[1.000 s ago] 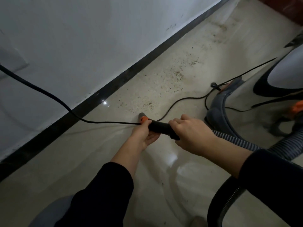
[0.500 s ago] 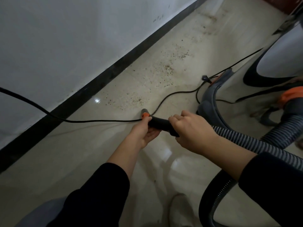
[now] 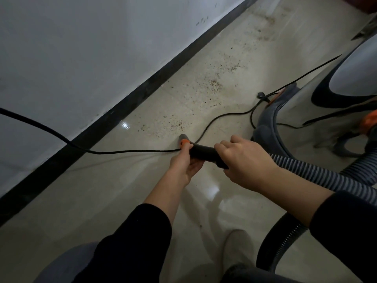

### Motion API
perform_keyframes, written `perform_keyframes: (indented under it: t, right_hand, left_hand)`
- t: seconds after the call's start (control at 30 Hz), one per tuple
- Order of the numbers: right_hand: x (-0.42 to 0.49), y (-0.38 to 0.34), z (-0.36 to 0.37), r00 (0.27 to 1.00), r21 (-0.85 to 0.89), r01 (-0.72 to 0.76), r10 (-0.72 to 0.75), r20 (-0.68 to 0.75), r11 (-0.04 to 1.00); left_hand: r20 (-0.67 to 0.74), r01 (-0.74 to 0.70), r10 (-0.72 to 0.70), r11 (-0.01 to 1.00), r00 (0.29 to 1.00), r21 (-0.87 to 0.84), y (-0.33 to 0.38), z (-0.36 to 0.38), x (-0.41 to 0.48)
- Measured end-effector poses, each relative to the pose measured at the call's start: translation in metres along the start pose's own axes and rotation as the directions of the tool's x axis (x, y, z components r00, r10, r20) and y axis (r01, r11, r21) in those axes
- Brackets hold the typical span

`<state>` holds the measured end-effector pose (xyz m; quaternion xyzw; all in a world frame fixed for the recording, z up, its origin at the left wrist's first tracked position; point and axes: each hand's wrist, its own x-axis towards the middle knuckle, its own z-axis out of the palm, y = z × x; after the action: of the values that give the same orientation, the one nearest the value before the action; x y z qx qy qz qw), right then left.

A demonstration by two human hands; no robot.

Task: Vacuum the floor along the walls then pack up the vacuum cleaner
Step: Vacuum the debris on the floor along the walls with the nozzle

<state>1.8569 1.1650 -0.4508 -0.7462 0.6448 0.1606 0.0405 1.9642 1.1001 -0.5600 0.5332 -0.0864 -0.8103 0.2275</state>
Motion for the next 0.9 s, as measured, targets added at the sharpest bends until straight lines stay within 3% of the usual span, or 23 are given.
perform_keyframes:
  t: [0.9]
  right_hand:
    - [0.029,-0.029,-0.004,0.994,0.051,0.101,-0.099,-0.045,0.994]
  left_hand:
    - [-0.117,-0.105,0.097,0.993,0.988,-0.062,0.024,-0.04,-0.004]
